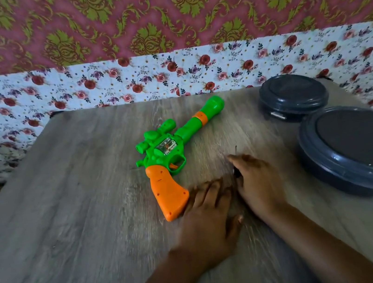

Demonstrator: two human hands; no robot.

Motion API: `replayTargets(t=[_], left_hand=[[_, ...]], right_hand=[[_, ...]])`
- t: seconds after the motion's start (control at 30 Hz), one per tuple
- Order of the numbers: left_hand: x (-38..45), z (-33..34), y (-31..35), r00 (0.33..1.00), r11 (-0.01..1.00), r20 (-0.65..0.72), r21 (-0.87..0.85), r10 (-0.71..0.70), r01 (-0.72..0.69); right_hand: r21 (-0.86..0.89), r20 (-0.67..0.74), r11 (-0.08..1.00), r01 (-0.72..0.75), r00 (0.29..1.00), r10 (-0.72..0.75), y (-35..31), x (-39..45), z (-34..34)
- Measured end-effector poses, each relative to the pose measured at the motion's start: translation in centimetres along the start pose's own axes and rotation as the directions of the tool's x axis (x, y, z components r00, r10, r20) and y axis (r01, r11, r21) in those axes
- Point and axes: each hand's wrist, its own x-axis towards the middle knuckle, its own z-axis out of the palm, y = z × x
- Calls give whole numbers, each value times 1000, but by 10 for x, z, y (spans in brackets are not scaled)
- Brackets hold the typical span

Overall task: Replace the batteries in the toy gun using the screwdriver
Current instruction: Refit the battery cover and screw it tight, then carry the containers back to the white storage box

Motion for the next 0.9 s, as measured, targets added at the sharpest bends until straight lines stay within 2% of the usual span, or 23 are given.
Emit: replayTargets(t=[0.1,0.23,0.33,0.43,0.5,0.63,0.73,0.8,0.9], left_hand=[[0,-5,2,999,1000,27,-19,-24,25],[0,-19,5,972,998,230,-18,-57,63],[2,-27,10,944,994,311,18,-107,107],[1,-42,17,921,994,373,30,-108,104],[5,-52,16,929,997,365,-11,-63,72],[10,-47,9,912,996,409,-58,-40,70],[16,-45,12,891,979,449,-138,-74,150],[24,-47,18,873,957,476,-187,-108,220],[43,-55,30,852,910,501,-266,-150,317]], right_hand=[[44,108,999,-13,994,8,-2,-10,-8],[145,230,983,-114,970,79,-13,-39,-46],[212,242,954,-211,957,158,-26,-56,-79],[163,256,944,-288,936,241,-31,-69,-95],[127,286,935,-332,915,286,-33,-73,-106],[220,251,869,-444,886,389,-35,-79,-125],[308,91,821,-481,873,478,-33,-85,-137],[417,-1,727,-545,800,600,-27,-85,-150],[624,-18,515,-587,649,761,-7,-76,-172]])
